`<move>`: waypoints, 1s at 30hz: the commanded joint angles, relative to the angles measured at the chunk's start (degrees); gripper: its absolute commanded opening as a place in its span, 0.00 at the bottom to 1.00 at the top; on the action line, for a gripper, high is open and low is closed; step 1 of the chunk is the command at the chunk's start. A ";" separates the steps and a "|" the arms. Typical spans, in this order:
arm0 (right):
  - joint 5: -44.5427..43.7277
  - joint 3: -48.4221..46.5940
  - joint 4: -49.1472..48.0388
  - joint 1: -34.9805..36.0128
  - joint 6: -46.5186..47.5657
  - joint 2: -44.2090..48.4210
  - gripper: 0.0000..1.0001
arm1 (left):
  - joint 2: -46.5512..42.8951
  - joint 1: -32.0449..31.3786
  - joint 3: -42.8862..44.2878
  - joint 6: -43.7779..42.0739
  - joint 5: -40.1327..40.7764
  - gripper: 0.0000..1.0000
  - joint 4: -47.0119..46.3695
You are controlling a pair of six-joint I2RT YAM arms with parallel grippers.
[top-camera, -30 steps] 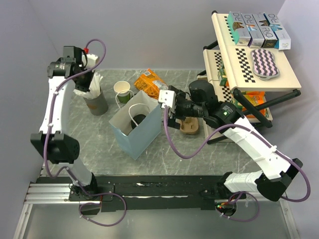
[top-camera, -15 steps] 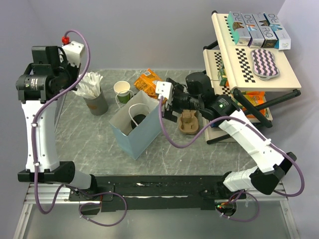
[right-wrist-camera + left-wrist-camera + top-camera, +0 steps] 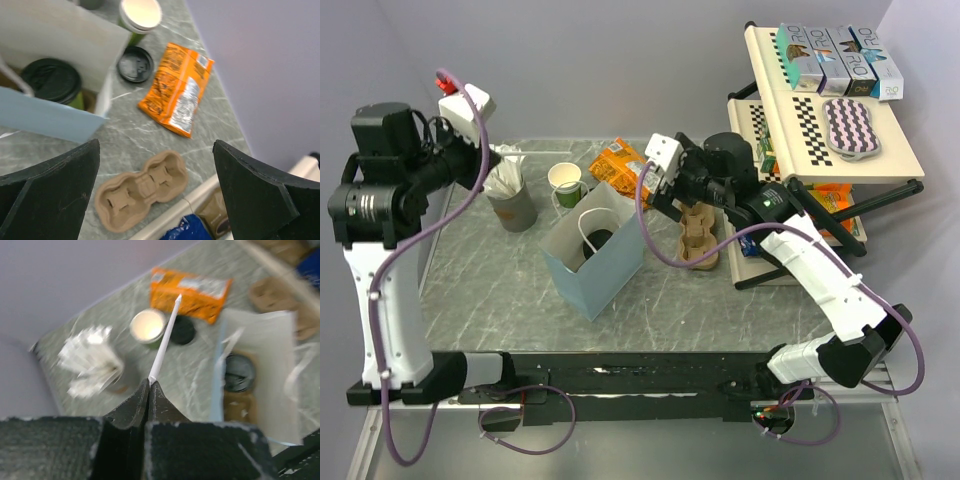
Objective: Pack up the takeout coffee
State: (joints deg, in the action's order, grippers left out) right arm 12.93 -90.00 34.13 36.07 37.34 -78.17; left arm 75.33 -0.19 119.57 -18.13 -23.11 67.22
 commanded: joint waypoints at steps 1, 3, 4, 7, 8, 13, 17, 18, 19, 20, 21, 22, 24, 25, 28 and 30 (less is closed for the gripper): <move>-4.05 0.26 -3.46 -2.15 -3.33 0.39 1.00 | -6.07 0.01 -5.12 0.21 -16.33 0.01 -8.94; -3.96 0.96 -3.63 -2.41 -3.68 0.65 1.00 | -5.81 0.01 -4.44 -1.64 -20.54 0.01 -6.41; -3.88 1.14 -3.72 -2.50 -3.68 0.83 1.00 | -5.29 0.01 -3.65 -3.39 -21.79 0.01 -4.66; -3.79 1.75 -3.90 -2.94 -4.03 0.92 1.00 | -3.00 0.01 0.91 -7.86 -26.01 0.01 2.11; -3.61 1.84 -3.90 -3.11 -4.12 1.00 1.00 | -2.13 0.01 1.36 -8.93 -26.80 0.01 3.52; -2.91 2.11 -4.07 -3.29 -4.21 0.65 1.00 | 0.17 -1.13 3.66 -16.58 -23.23 0.01 11.44; -2.82 2.46 -3.98 -3.47 -4.03 0.65 1.00 | -0.88 -7.35 0.41 -19.14 -17.95 0.01 11.35; -2.91 2.54 -3.98 -3.47 -3.95 0.65 1.00 | -0.80 -8.68 -0.82 -19.05 -16.89 0.01 11.44; -2.91 2.63 -4.16 -3.47 -3.86 0.65 1.00 | -0.89 -10.87 -1.35 -19.13 -15.40 0.01 11.44; -2.82 2.81 -4.16 -3.64 -3.86 0.65 1.00 | -0.89 -11.93 -1.88 -19.14 -14.60 0.01 11.44; -2.82 2.98 -4.25 -3.56 -3.94 0.56 1.00 | -0.80 -12.99 -2.93 -19.05 -13.72 0.01 11.35; -2.65 2.98 -4.25 -3.73 -4.03 0.65 1.00 | -0.54 -14.91 -3.46 -19.05 -12.41 0.01 11.35; -2.56 3.07 -4.07 -3.82 -4.12 0.74 1.00 | -0.54 -16.59 -5.30 -19.83 -7.84 0.01 11.44; -2.56 3.16 -3.98 -3.82 -4.12 0.83 1.00 | -0.80 -17.56 -5.75 -20.19 -6.61 0.01 11.44; -2.56 3.69 -3.81 -3.91 -3.95 1.27 1.00 | -1.24 -18.53 -5.93 -20.45 -1.77 0.01 11.44; -2.30 4.21 -3.63 -3.91 -3.86 1.62 1.00 | -1.76 -18.71 -6.71 -21.24 0.87 0.01 11.44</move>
State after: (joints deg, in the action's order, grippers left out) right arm 10.33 -86.80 31.77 32.71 34.33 -78.15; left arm 75.48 -18.17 113.12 -36.99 -29.58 77.54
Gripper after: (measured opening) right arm 0.997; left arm 0.021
